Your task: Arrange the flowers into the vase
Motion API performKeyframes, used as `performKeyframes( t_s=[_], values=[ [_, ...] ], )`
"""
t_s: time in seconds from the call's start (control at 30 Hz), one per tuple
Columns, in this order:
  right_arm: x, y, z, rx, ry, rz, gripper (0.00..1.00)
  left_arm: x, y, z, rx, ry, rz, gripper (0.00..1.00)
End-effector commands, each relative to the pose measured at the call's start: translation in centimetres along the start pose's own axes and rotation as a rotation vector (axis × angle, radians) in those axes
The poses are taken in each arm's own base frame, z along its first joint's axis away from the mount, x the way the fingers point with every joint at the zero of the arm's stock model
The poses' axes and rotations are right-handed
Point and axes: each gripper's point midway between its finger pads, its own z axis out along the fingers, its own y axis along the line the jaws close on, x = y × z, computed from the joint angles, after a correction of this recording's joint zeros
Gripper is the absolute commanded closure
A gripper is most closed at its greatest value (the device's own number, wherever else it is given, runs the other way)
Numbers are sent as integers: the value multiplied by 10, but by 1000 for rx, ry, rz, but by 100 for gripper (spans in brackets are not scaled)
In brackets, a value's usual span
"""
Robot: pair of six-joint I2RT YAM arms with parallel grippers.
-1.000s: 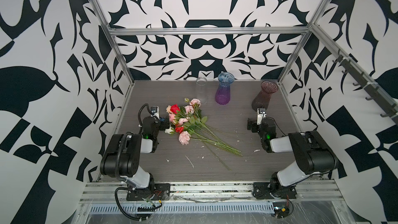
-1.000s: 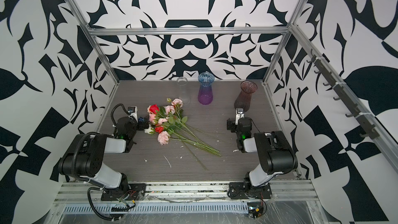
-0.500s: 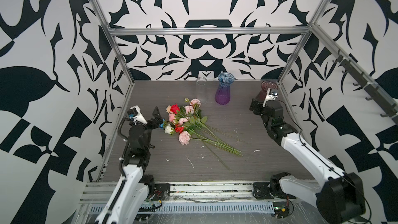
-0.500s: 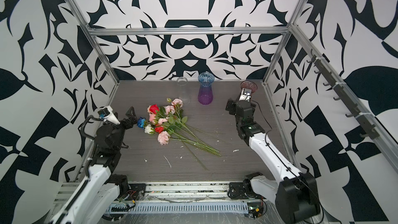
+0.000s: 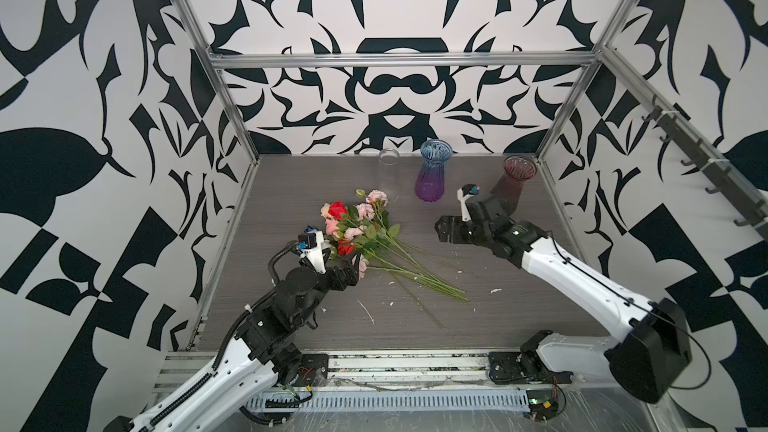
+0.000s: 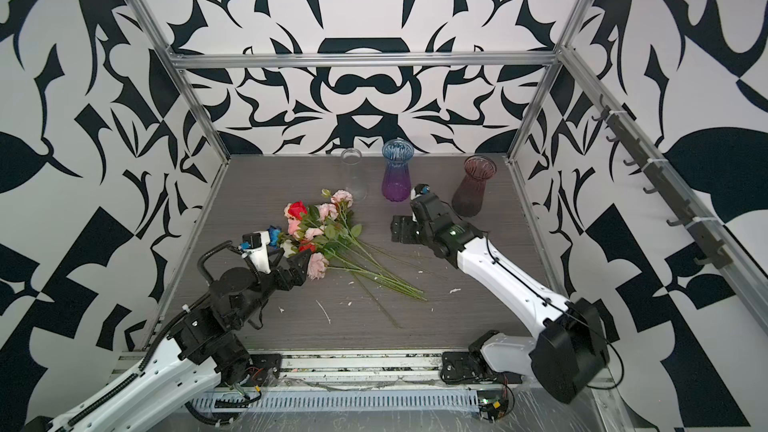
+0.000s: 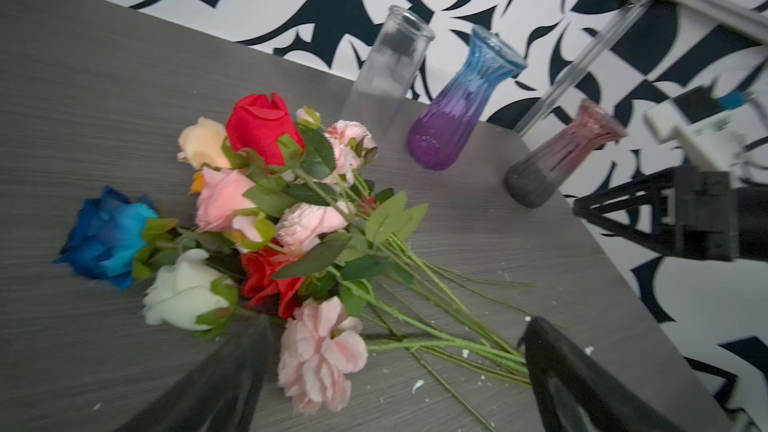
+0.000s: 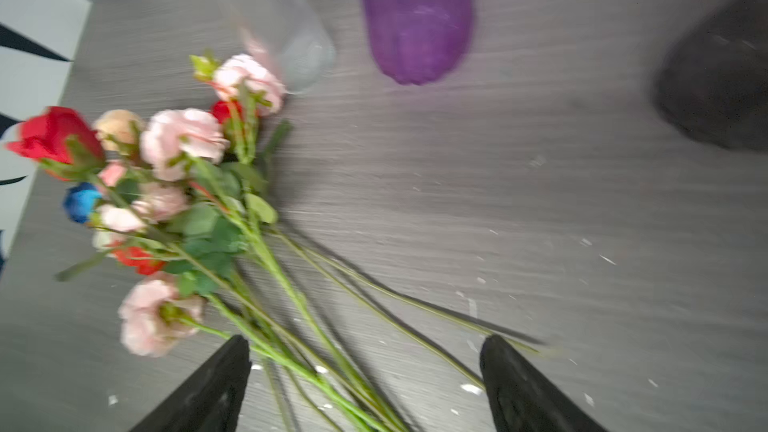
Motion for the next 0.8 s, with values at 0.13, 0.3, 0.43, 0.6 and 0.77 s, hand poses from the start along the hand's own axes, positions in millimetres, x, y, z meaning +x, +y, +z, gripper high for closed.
performKeyframes(
  t_s=[0.13, 0.3, 0.43, 0.6, 0.77],
  values=[
    [-97, 28, -30, 86, -135, 28, 12, 27, 34, 5, -168, 62, -140, 1],
    [-168, 10, -49, 186, -232, 96, 16, 27, 36, -1, -104, -9, -172, 9],
    [-201, -5, -34, 186, -175, 150, 32, 28, 36, -7, -42, -59, -195, 10],
    [-222, -26, -4, 172, -78, 186, 39, 27, 43, -15, -30, -114, -218, 1],
    [-229, -35, 31, 107, -35, 218, 39, 28, 48, -18, -37, -124, -235, 1]
  ],
)
